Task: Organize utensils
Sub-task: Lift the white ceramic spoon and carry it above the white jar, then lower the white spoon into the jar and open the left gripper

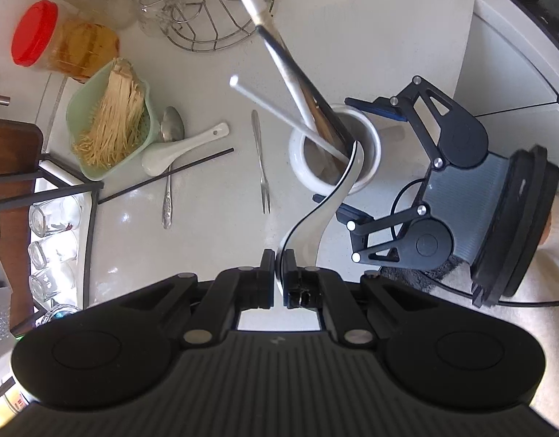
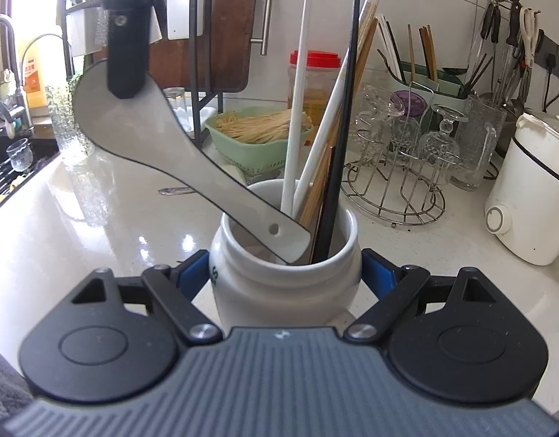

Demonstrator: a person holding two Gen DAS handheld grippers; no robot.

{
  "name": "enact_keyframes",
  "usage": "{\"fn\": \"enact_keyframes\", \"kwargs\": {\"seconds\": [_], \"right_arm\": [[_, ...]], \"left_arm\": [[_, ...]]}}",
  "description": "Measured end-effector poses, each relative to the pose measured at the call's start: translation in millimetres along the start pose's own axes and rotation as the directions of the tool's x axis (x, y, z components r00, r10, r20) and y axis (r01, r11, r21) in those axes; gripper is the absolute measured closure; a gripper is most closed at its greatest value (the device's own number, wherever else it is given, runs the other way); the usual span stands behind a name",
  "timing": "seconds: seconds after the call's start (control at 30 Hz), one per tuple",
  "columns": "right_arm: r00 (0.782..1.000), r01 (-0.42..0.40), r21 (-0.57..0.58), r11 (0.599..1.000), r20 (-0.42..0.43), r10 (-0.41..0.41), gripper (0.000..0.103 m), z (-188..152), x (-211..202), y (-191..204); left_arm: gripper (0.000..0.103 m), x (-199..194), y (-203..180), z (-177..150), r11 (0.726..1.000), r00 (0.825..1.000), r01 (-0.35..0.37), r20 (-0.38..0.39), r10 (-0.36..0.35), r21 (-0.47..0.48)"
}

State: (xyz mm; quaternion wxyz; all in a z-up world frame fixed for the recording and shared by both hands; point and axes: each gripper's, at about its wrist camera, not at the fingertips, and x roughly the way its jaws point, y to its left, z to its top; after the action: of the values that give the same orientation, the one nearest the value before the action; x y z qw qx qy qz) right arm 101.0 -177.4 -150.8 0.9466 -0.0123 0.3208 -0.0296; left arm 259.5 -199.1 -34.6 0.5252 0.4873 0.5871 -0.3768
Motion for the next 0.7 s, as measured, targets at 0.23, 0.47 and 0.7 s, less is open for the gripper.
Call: {"fn": "enact_keyframes", "kwargs": {"seconds": [0.23,0.47,0.7], "right_arm": [[1.000,-0.015,-0.010,1.000,0.003,0.015,0.013,-0.3,-0.4,-0.9],[1.000,-0.027,-0.018,0.999,-0.011,0.027,0.013,2.8,1.7,-3.1],[0.999,-0.030,-0.018,0.999,-0.014,0.029,0.013,3.7,1.3,-2.6]], "left_arm": [[0.098,5.8,0.1,22.5,1.000,1.000,0.009,-0.023,-0.009,-0.010],[0.098,16.1,-4.4,34.1,0.997,0.999,0.044,-0.019,-0.046,-0.057],[0.098,21.2,-3.6,42.7,0.995,0.999,0.045,0.008,-0.045,-0.091]]}}
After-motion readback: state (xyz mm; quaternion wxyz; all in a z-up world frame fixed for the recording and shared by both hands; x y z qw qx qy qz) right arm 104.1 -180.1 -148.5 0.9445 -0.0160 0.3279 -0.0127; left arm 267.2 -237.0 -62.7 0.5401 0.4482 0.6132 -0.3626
